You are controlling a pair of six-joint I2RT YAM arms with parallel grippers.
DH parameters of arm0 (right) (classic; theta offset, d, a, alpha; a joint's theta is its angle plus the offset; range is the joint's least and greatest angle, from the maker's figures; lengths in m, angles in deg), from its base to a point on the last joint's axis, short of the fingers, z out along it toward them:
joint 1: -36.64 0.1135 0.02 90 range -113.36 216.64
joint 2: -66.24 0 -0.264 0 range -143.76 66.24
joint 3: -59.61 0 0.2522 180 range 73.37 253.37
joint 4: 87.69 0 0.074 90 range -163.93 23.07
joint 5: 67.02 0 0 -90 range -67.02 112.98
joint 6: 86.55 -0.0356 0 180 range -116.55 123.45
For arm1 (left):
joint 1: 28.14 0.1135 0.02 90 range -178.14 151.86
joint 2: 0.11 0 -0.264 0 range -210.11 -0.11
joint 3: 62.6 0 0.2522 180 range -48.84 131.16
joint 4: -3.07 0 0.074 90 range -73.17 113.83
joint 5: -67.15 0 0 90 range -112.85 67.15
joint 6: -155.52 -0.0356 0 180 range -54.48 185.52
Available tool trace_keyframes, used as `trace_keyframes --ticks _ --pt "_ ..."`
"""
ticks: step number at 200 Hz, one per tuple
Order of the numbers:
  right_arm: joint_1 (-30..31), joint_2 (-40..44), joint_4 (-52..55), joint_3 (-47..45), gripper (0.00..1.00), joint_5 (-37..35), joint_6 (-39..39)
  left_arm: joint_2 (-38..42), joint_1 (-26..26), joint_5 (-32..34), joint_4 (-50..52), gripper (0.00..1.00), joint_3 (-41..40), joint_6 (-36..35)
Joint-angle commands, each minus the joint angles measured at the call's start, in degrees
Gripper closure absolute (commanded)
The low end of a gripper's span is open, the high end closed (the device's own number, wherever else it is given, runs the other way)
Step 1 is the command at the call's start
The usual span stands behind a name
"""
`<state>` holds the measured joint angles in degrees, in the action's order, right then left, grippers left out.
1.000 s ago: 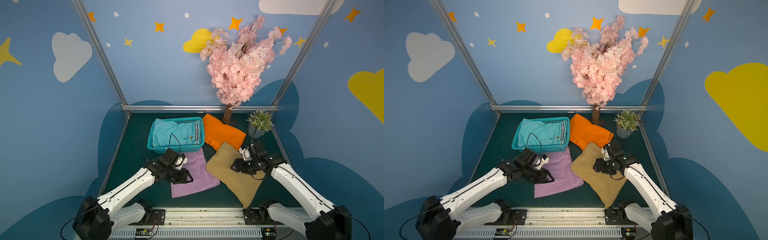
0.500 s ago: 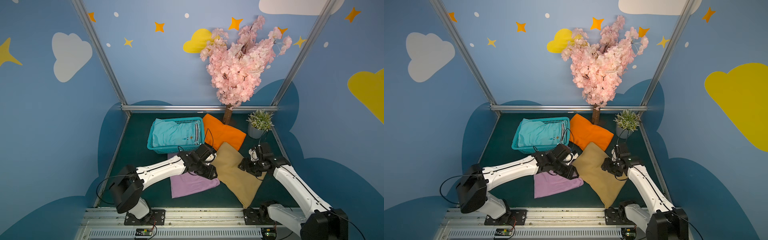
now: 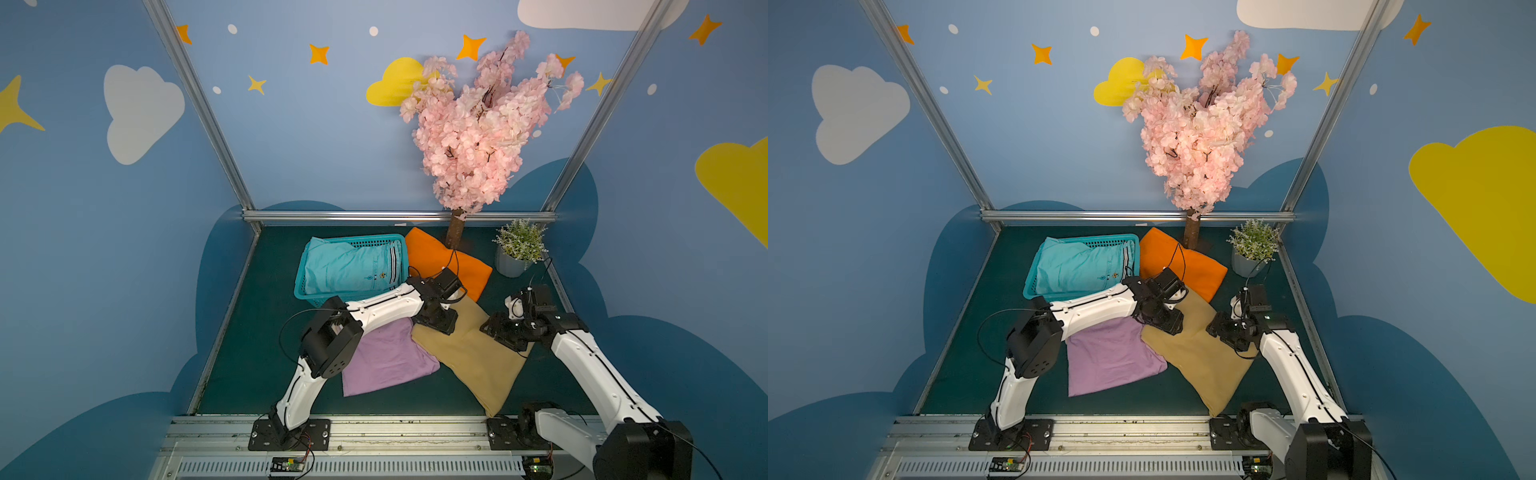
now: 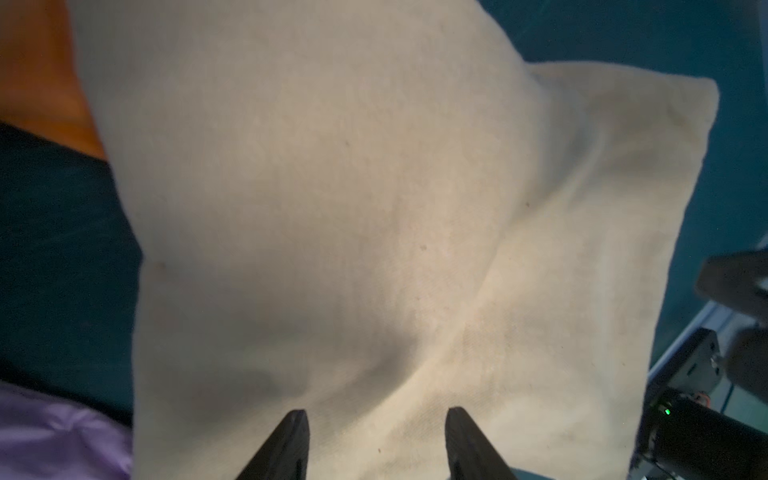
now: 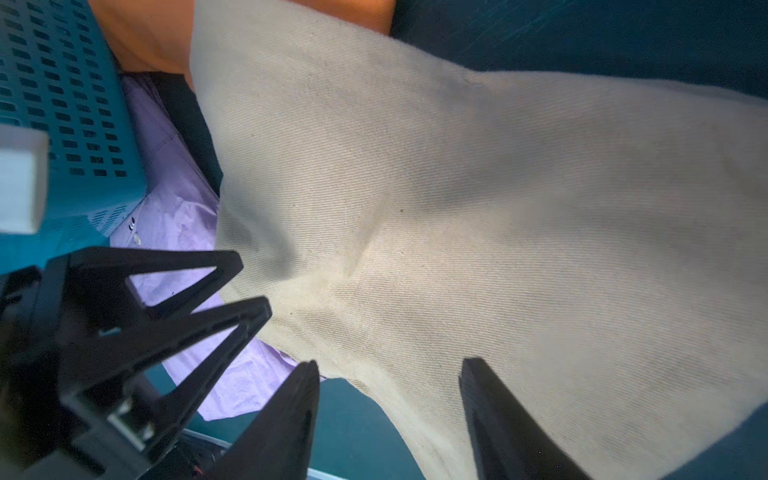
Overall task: Put the folded long pants in the basket
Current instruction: Move the basket to the corner of the board.
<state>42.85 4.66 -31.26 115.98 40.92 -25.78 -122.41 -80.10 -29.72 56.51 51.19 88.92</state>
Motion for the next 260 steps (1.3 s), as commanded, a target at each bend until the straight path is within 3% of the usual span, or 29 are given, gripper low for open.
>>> trace_keyframes --ticks 1,55,136,214,239,260 --pt "-0.67 -0.73 0.04 -0.66 0.4 2.28 0.71 -1.57 2.15 1.92 4.53 0.42 2.91 -1.72" --pt "-1.28 -1.69 -0.13 -0.67 0.4 4.38 2.33 -0.62 7.82 1.51 3.61 0.4 0.35 -2.21" --pt "-1.66 -4.99 -0.55 -0.47 0.4 7.95 4.98 11.25 21.29 0.69 -1.45 0.41 -16.65 -0.97" --pt "-1.74 -5.82 -1.43 -0.39 0.4 12.41 6.81 16.13 31.13 -1.17 -1.12 0.41 -19.39 -2.49" --pt "1.09 -6.91 -5.52 0.64 0.41 19.18 6.29 20.25 32.57 -3.4 -1.26 0.41 -22.96 -2.01" --pt "8.16 -10.7 -9.15 4.41 0.41 19.22 4.49 26.58 32.71 -5.86 -1.39 0.41 -27.21 0.57"
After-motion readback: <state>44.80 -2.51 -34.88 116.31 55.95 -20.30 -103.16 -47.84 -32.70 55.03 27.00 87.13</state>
